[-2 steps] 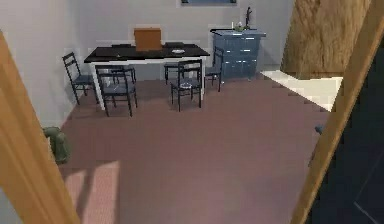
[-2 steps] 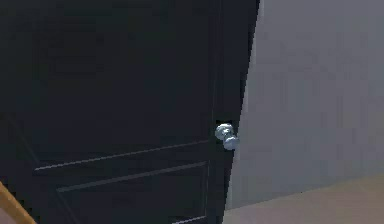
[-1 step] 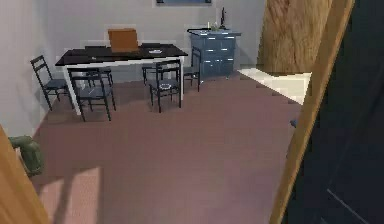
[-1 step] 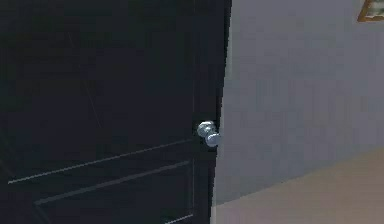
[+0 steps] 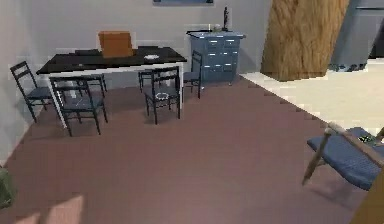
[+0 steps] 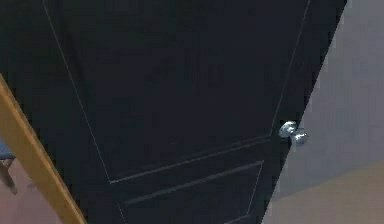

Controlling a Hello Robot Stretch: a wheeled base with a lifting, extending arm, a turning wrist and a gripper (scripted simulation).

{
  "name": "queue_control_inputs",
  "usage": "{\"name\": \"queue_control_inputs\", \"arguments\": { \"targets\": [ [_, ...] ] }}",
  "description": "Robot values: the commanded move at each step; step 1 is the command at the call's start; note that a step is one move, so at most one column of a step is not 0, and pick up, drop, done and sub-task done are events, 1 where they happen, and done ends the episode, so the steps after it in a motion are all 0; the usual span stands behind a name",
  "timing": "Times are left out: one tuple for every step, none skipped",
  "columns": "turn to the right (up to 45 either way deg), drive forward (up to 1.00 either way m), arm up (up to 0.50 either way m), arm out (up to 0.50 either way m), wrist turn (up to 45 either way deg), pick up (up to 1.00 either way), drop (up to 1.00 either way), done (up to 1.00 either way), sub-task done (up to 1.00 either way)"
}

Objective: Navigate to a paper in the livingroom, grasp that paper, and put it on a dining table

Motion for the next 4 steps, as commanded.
{"name": "queue_control_inputs", "arguments": {
  "targets": [
    [-3.0, 0.00, 0.00, 0.00, 0.0, 0.00, 0.00, 0.00, 0.00],
    [-45.0, 0.00, 0.00, 0.00, 0.0, 0.00, 0.00, 0.00, 0.00],
    [-15.0, 0.00, 0.00, 0.00, 0.0, 0.00, 0.00, 0.00, 0.00],
    [0.0, 0.20, 0.00, 0.00, 0.0, 0.00, 0.00, 0.00, 0.00]
  ]
}}
